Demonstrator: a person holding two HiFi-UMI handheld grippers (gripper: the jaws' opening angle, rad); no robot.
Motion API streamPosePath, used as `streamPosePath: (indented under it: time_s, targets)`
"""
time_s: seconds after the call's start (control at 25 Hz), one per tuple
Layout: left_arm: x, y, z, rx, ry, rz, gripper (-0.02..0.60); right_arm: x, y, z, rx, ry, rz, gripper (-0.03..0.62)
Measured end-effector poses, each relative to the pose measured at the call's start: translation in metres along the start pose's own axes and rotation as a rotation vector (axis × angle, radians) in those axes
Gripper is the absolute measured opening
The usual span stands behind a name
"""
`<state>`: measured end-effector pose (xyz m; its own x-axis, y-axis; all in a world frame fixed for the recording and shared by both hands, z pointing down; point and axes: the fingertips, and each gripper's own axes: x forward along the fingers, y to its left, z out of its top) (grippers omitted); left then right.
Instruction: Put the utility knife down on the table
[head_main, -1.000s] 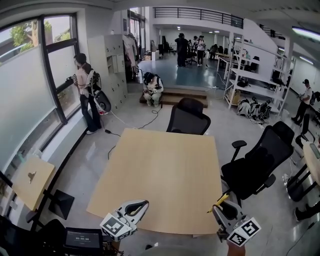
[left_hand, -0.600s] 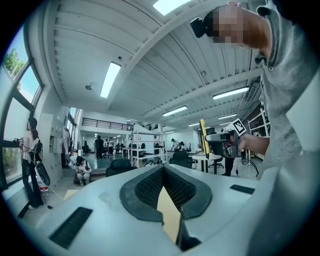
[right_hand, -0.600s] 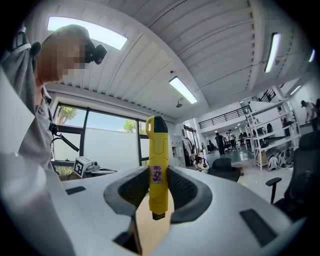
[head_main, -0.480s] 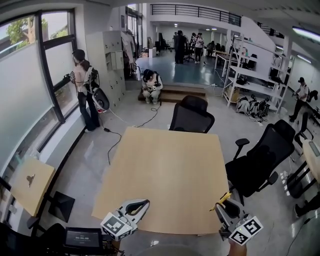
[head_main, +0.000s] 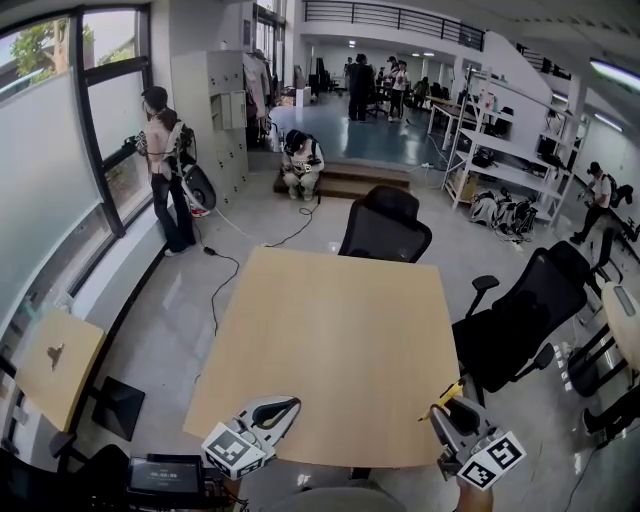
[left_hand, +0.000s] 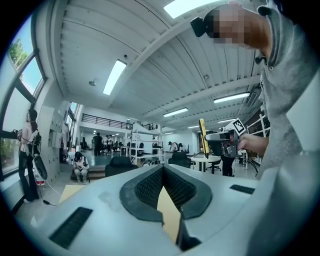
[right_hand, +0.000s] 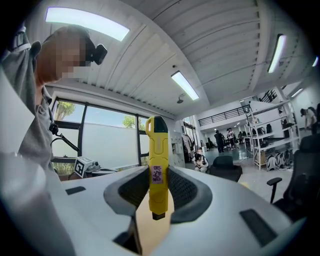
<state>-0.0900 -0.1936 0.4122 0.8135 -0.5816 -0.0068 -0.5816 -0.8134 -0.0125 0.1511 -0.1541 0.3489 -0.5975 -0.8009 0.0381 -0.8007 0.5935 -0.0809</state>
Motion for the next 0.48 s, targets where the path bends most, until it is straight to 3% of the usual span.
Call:
streamPosePath:
  time_s: [0.24, 0.48]
  targets:
    - [0.002, 0.009, -0.003, 0.005, 0.020, 0.009, 0.005, 0.016, -0.008, -0.006, 0.013, 0.004, 0.017, 0.117]
    - [0.005, 0.003, 0.000, 0.027, 0.026, 0.069, 0.005, 0.016, -0.021, -0.004, 0.027, -0.020, 0.070, 0.117]
